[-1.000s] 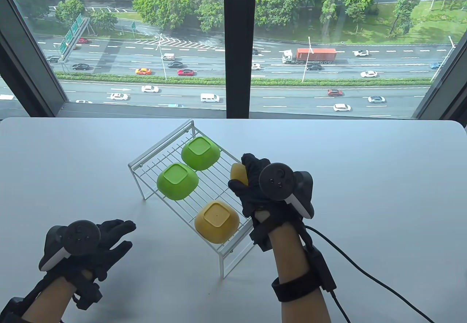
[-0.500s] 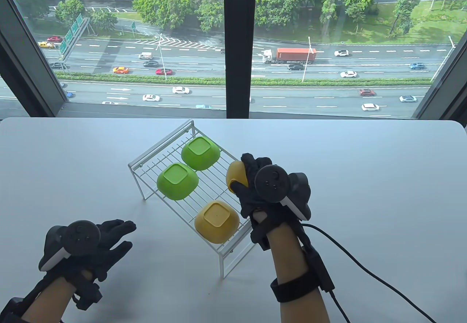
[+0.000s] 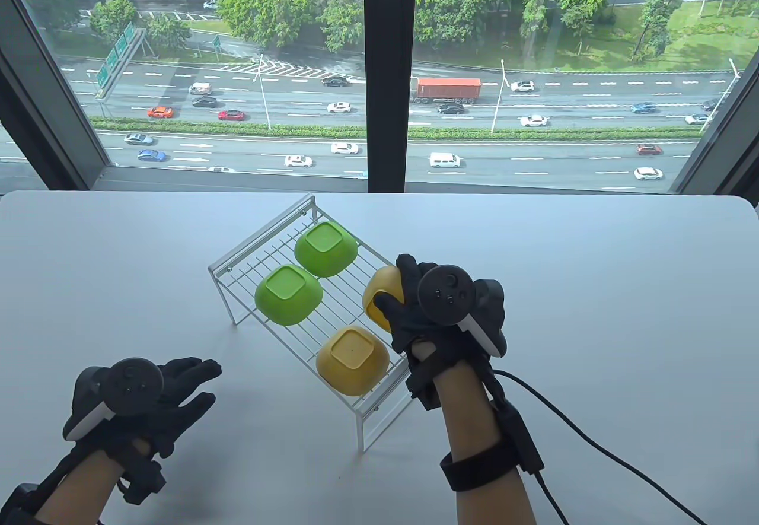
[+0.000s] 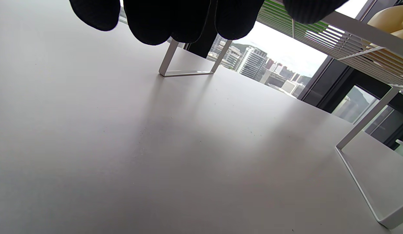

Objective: Flip small dish upside down onto kitchen shelf

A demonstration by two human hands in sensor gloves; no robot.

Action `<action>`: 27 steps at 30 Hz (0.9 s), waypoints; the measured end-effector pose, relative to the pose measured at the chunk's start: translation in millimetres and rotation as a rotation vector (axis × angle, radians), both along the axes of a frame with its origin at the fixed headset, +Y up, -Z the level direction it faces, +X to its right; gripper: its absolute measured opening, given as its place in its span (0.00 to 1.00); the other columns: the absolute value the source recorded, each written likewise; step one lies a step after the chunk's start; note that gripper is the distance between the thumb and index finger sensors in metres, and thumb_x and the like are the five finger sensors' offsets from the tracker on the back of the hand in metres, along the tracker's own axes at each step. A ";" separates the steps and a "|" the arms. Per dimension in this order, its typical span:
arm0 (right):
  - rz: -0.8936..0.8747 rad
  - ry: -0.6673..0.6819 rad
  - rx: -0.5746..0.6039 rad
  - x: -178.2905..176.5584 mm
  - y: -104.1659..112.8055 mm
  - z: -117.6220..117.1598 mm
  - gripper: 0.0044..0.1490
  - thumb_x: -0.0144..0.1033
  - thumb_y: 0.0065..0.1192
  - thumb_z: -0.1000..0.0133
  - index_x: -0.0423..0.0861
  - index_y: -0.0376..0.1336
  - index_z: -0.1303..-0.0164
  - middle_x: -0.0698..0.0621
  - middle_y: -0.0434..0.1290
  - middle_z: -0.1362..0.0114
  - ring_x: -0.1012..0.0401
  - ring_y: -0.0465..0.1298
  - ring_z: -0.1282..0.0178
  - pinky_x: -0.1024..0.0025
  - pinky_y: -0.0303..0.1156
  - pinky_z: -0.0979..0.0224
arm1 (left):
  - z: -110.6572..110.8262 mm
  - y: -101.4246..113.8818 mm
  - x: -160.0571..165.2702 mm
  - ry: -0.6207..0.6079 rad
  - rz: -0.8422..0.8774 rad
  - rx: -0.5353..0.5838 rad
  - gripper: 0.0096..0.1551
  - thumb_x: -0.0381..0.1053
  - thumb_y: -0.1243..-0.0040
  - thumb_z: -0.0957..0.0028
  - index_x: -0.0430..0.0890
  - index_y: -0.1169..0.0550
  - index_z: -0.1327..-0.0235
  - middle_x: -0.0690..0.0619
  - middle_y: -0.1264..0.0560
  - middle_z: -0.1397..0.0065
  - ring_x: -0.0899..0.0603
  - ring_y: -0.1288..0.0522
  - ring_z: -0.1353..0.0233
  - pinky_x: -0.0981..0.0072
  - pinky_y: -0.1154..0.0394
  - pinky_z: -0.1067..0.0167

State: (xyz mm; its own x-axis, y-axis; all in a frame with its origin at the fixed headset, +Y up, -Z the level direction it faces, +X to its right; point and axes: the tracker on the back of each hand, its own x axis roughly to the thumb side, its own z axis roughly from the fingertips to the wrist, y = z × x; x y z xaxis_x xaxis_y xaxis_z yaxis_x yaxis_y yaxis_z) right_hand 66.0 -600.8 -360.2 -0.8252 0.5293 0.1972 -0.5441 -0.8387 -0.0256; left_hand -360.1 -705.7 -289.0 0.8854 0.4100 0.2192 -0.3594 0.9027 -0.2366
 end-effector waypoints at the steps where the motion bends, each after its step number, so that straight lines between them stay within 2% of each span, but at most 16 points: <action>1: 0.001 0.003 -0.009 0.1 -0.9 -0.6 0.49 0.54 0.65 0.46 0.41 0.55 0.20 0.39 0.66 0.26 0.47 0.79 0.49 0.34 0.64 0.28 | 0.2 0.1 0.1 -0.002 -0.001 -0.003 0.39 0.66 0.49 0.51 0.56 0.30 0.24 0.46 0.35 0.17 0.34 0.33 0.23 0.34 0.33 0.28; 6: -0.025 -0.001 -0.057 1.5 -7.0 -3.4 0.48 0.55 0.63 0.45 0.40 0.55 0.20 0.38 0.66 0.26 0.45 0.80 0.48 0.34 0.62 0.28 | 0.4 0.3 0.2 -0.002 -0.001 -0.006 0.39 0.66 0.49 0.51 0.56 0.30 0.24 0.46 0.35 0.17 0.34 0.33 0.23 0.34 0.33 0.28; 8: -0.032 -0.005 -0.083 1.8 -9.6 -4.4 0.48 0.54 0.61 0.44 0.40 0.54 0.20 0.37 0.64 0.24 0.43 0.75 0.39 0.35 0.58 0.25 | 0.3 0.4 0.3 -0.002 0.000 -0.006 0.39 0.66 0.49 0.51 0.56 0.30 0.24 0.46 0.35 0.17 0.34 0.33 0.23 0.34 0.33 0.28; 12: 0.027 -0.047 -0.094 0.1 -14.0 -5.5 0.46 0.55 0.60 0.44 0.42 0.56 0.20 0.40 0.65 0.23 0.46 0.69 0.30 0.28 0.45 0.24 | 0.3 0.1 0.5 -0.003 0.001 -0.008 0.39 0.66 0.49 0.51 0.56 0.30 0.24 0.46 0.35 0.17 0.34 0.33 0.23 0.34 0.33 0.28; 21: 0.013 -0.079 -0.088 4.3 -19.2 -8.3 0.43 0.54 0.60 0.43 0.44 0.58 0.21 0.42 0.66 0.23 0.49 0.68 0.29 0.29 0.46 0.23 | 0.3 0.1 0.7 -0.005 0.002 -0.008 0.39 0.66 0.49 0.51 0.56 0.30 0.24 0.46 0.35 0.17 0.34 0.33 0.23 0.34 0.33 0.28; 27: 0.099 -0.119 -0.027 5.3 -22.7 -10.1 0.36 0.49 0.60 0.44 0.46 0.64 0.26 0.43 0.63 0.22 0.43 0.62 0.25 0.30 0.46 0.22 | 0.3 0.5 0.5 -0.003 0.004 -0.006 0.39 0.66 0.49 0.51 0.56 0.30 0.24 0.46 0.35 0.17 0.34 0.33 0.23 0.34 0.33 0.28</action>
